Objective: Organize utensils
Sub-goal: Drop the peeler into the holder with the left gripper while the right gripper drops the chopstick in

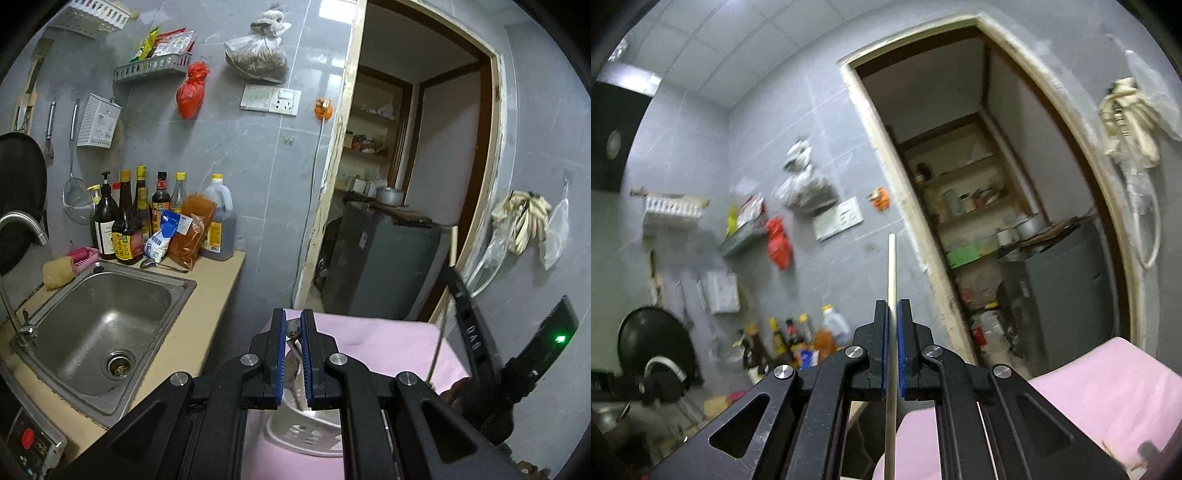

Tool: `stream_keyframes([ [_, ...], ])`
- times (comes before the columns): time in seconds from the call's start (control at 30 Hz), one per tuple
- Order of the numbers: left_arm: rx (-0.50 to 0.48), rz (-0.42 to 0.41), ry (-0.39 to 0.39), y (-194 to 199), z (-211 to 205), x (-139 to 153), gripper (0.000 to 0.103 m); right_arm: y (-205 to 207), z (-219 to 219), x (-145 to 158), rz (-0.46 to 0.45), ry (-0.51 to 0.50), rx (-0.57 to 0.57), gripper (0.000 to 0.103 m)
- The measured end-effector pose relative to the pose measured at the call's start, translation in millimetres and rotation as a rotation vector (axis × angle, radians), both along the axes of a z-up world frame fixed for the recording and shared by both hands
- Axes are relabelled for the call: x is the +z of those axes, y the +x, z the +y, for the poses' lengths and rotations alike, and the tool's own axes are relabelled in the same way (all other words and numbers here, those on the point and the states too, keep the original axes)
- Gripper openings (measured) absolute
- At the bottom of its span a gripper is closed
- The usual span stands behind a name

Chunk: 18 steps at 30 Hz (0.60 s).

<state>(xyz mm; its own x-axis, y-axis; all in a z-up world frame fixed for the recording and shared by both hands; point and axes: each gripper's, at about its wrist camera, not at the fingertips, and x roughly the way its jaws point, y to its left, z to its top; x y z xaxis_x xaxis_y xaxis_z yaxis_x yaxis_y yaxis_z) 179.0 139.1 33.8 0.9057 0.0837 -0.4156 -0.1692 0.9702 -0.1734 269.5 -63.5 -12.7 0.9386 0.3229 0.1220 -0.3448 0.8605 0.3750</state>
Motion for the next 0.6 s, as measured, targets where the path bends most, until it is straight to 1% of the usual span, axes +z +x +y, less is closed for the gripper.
stream_keyframes([
  [0.13, 0.007, 0.018, 0.046, 3.0, -2.6, -9.5, 0.008, -0.7, -2.8, -10.0, -0.001, 0.045, -0.032, 0.004],
  [0.23, -0.002, 0.032, 0.049, 4.7, -3.8, -16.6, 0.008, 1.0, -0.6, -16.8, 0.009, 0.052, -0.042, 0.004],
  [0.33, -0.011, 0.048, 0.038, 8.4, -5.5, -23.3, 0.008, 4.2, 6.4, -24.4, 0.031, 0.034, -0.054, 0.004],
  [0.47, -0.018, 0.073, 0.030, 14.8, -7.5, -32.7, 0.008, 4.0, 17.1, -28.7, 0.042, -0.051, -0.073, 0.004],
  [0.6, -0.020, 0.087, 0.019, 18.5, -9.1, -39.3, 0.008, 3.5, 18.4, -31.6, 0.053, -0.075, -0.077, 0.004],
])
